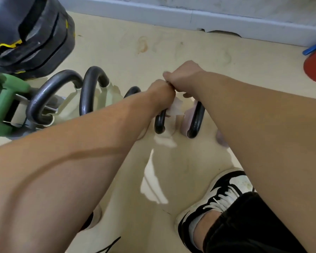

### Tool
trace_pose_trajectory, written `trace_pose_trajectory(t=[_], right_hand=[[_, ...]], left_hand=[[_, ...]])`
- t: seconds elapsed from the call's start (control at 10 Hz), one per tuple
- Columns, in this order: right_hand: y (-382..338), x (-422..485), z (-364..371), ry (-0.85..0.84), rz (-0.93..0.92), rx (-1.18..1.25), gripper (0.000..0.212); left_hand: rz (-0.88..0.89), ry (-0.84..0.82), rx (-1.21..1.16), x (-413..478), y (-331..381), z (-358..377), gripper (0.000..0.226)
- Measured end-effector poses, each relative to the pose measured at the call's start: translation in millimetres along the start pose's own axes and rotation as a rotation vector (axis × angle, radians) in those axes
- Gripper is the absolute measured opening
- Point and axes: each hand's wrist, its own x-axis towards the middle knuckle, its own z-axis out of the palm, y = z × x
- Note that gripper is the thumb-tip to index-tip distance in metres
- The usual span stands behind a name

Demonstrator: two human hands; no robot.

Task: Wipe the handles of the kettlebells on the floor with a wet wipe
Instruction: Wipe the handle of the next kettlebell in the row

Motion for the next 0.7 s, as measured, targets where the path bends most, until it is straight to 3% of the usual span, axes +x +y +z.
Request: trace_pose_trajectory(t=[0.1,0.2,0.3,0.4,0.5,0.6,0.7], right_hand=[[-10.7,-2.9,-0.5,-0.020,0.001,-0.041,0.009],[-12.9,-1.0,0.5,-0.015,-0.016,-0.134,0.027],[-8.0,1.1,7.4,0.011,-0.005,-0.170,0.024],[-6.7,-0.7,9.5,0.020,-0.013,-0.124,0.015],[-2.2,3.5,8.3,0.023,-0.007,-0.035,0.026],[1.6,4.6,6.2,0.018,0.038,-0.003,0.037],[3.7,-2.4,5.1,-0.011,0.105,0.103,0.032]], left_hand=[[0.010,0.044,-0.114,-6.7,-1.5,-2.0,0.033],[0.059,0.146,-0.213,-21.8,-19.8,18.1,0.032],[0.227,0.359,-0.263,-63.3,-60.1,59.4,0.013],[0.227,0.376,-0.336,-64.3,-63.9,67.7,0.011],[0.155,0.329,-0.213,-51.0,-45.1,53.4,0.028],[0.046,0.160,-0.089,-21.9,-26.4,26.0,0.035],[-0.066,-0.062,-0.069,5.7,-7.6,-9.6,0.032]])
